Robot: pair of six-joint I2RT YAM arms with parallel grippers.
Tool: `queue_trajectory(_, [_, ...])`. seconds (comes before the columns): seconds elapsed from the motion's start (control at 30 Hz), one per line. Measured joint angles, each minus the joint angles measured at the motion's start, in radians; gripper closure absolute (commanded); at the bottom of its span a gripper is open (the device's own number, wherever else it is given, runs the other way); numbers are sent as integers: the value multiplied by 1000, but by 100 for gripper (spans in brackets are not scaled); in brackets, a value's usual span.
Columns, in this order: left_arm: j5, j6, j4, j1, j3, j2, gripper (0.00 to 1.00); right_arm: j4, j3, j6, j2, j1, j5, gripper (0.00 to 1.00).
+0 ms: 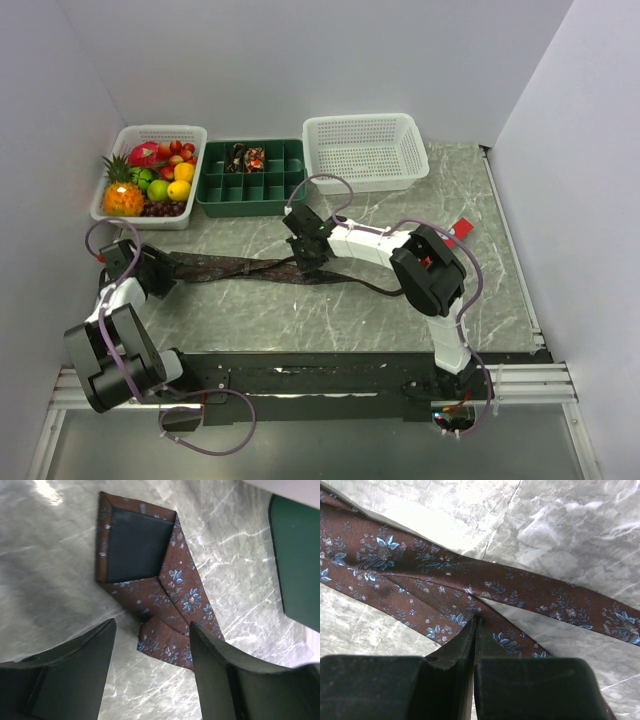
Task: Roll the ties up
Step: Flatten out the tie at the center of the board.
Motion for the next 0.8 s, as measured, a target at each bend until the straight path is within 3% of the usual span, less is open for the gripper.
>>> queue_trajectory(0.07, [5, 1, 14, -13, 0, 19, 35, 5, -5, 10, -2, -1, 0, 96])
queue_trajectory(0.23, [10, 0, 40, -60, 6, 81, 54, 21, -22, 21, -11, -3, 0, 96])
queue_trajectory(0.33, [8, 1, 63, -84, 20, 116, 79, 37, -37, 26, -19, -5, -2, 96])
queue_trajectory(0.5, [4, 4, 64, -93, 20, 118, 81, 39, -40, 32, -20, -6, -2, 96])
queue_trajectory(0.63, [-5, 9, 52, -93, 23, 103, 91, 42, -42, 33, -22, -7, -4, 96])
queue_trajectory(0.67, [-8, 12, 49, -93, 26, 95, 99, 42, -42, 34, -22, -7, -4, 96])
queue_trajectory(0.8, [-34, 26, 29, -94, 46, 67, 99, 41, -42, 35, -22, -8, -2, 96])
